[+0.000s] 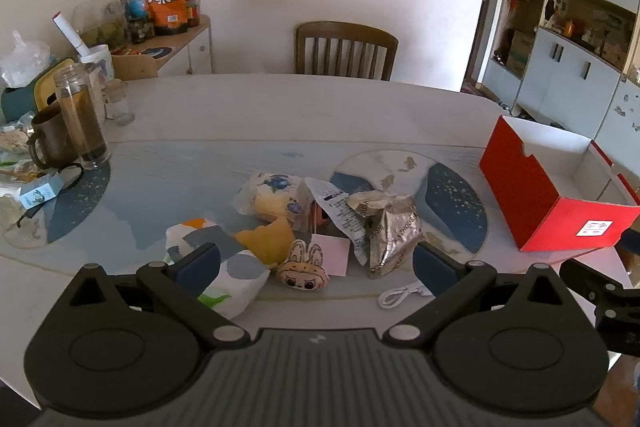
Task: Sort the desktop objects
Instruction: 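Move the left tool toward the white-and-grey plastic bag on the table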
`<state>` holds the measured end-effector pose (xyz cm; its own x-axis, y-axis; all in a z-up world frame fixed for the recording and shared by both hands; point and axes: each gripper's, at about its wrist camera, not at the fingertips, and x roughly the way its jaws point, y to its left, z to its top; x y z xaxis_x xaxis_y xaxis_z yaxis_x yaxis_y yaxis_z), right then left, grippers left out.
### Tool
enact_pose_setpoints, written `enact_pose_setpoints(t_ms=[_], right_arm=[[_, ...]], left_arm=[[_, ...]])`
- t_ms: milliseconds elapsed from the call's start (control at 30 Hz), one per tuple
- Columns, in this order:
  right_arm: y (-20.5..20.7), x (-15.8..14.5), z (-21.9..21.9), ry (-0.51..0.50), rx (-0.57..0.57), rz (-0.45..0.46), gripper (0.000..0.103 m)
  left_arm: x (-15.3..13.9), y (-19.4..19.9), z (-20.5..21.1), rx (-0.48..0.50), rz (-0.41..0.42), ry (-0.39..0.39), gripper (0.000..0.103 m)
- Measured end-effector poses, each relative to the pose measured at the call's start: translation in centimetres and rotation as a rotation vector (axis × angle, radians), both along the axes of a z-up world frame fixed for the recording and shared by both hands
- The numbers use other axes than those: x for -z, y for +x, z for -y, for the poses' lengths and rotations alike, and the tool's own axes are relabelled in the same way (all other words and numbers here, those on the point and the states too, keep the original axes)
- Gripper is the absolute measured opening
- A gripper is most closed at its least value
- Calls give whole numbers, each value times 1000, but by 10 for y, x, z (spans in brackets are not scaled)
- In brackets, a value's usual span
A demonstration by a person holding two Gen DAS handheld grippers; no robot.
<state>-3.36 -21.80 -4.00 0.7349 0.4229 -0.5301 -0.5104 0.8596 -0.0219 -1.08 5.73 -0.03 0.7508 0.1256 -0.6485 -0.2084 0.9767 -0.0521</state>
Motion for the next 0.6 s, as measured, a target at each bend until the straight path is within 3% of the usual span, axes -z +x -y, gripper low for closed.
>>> enact_pose_setpoints(t_ms=[600], right_arm=[[7, 21, -51, -43, -69, -61, 103]], left_arm=[[28, 18, -48, -44, -78, 14, 103]])
